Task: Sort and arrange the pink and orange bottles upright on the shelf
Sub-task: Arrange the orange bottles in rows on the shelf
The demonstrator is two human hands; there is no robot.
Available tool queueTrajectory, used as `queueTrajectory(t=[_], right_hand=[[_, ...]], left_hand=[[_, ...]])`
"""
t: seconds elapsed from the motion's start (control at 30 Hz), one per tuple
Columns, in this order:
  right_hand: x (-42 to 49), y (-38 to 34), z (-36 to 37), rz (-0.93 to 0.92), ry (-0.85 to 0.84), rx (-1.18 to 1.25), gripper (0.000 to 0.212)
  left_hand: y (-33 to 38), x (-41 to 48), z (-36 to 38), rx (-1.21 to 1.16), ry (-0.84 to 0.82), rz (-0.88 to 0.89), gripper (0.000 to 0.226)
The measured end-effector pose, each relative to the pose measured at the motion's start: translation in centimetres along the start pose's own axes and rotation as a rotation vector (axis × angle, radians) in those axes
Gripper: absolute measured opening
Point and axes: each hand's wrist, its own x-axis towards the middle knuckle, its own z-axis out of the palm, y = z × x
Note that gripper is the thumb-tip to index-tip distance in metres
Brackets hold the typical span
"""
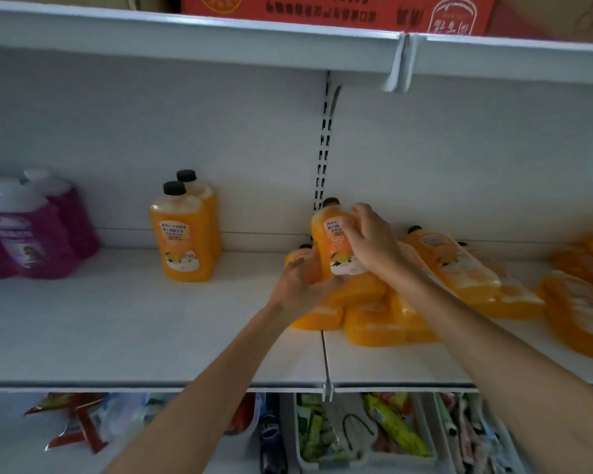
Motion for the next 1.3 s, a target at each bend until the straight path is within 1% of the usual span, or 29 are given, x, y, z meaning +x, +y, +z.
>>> queueTrajectory(t=[0.07, 0.1, 0.2, 0.3, 0.37, 0.43, 0.53, 0.6, 0.73, 0.87, 0.97, 1.0, 1.07, 1.13, 1.3], right_hand=[[-0.1, -0.5, -0.1, -0.041, 0.068, 0.086, 0.05], [-0.1, -0.8, 0.0, -0.057, 0.096, 0.126, 0.05], [-0.5, -2.3, -0.1, -0.109, 0.158, 0.222, 0.049], [-0.3, -4.4, 0.3, -0.175, 0.187, 0.284, 0.05], [-0.1, -5.8, 0.9, -0.21, 0.176, 0.327, 0.051], [0.0, -7.2, 1.7, -0.221, 0.12, 0.381, 0.055], [-0.3, -8.8, 3.0, -0.203, -0.025, 0.405, 0.077], [-0.6, -9.6, 4.0, -0.217, -0.069, 0.411, 0.083], [-1.3, -10.9, 5.6, -0.225, -0.054, 0.409, 0.083], [-1.8, -11.4, 7.0, -0.208, -0.042, 0.377, 0.085], [-2.3, -11.4, 8.1, -0.217, -0.039, 0.351, 0.084], [-2.5, -11.3, 8.5, -0.22, -0.03, 0.346, 0.084], [-2.9, -11.5, 9.3, -0.229, -0.008, 0.341, 0.084], [-3.1, -11.8, 9.7, -0.246, 0.005, 0.312, 0.085], [-3.3, -12.2, 10.1, -0.283, 0.027, 0.274, 0.084]], left_hand=[[0.1, -0.3, -0.2, -0.093, 0.024, 0.008, 0.042], [0.3, -0.5, -0.4, -0.115, 0.039, 0.029, 0.042], [0.3, -1.1, -1.3, -0.179, 0.096, 0.094, 0.054], [-0.2, -1.8, -3.1, -0.286, 0.12, 0.106, 0.049], [-0.7, -2.2, -4.7, -0.326, 0.126, 0.131, 0.05], [-1.5, -2.6, -6.5, -0.291, 0.153, 0.147, 0.057], [-2.9, -3.4, -8.8, -0.261, 0.182, 0.17, 0.064], [-3.8, -4.0, -9.7, -0.253, 0.197, 0.166, 0.067], [-5.6, -4.6, -10.9, -0.227, 0.23, 0.155, 0.078], [-6.7, -5.2, -11.4, -0.273, 0.211, 0.167, 0.07], [-7.8, -5.5, -11.4, -0.27, 0.215, 0.188, 0.074], [-8.1, -5.7, -11.3, -0.262, 0.216, 0.171, 0.075], [-8.7, -6.1, -11.5, -0.229, 0.223, 0.117, 0.081], [-9.4, -6.3, -11.7, -0.21, 0.224, 0.103, 0.085], [-10.0, -5.9, -12.5, -0.056, 0.199, 0.108, 0.084]])
